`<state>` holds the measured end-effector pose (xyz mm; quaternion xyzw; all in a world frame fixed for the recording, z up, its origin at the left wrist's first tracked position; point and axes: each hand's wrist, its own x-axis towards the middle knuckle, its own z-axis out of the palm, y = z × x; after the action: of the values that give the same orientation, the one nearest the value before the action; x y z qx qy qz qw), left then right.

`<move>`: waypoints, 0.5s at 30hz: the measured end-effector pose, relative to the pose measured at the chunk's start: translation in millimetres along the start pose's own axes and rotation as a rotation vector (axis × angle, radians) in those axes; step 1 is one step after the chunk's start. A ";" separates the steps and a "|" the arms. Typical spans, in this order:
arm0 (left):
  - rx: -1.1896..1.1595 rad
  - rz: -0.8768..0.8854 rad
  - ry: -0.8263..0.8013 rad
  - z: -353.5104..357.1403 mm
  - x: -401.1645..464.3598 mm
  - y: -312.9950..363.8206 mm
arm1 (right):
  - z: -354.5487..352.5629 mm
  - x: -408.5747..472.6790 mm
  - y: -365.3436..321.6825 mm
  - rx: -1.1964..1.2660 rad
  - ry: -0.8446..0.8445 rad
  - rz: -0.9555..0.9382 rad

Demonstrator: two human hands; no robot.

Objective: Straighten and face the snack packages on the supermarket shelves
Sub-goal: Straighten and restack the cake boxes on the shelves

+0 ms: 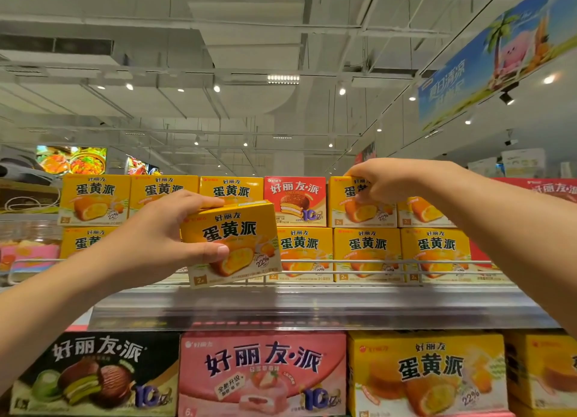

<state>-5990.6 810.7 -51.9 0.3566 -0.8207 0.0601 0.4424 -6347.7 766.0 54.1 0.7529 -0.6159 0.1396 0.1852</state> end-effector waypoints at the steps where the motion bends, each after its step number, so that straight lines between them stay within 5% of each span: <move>1: -0.003 -0.002 0.003 0.2 0.0 -0.4 | -0.7 0.7 0.3 -0.005 -0.019 0.008; 4: -0.017 -0.005 0.012 1.9 0.3 -1.8 | -4.9 3.0 -2.4 0.012 -0.089 0.039; 9: -0.052 -0.042 -0.017 6.0 -3.4 -3.8 | -4.9 17.1 -37.0 0.089 0.150 -0.094; 15: -0.075 -0.072 -0.055 7.2 -8.8 -3.7 | 13.5 22.2 -72.7 -0.099 0.183 -0.178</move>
<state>-5990.1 809.7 -63.8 0.3706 -0.8210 0.0038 0.4344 -6272.3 753.1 44.0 0.7788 -0.5332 0.1601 0.2889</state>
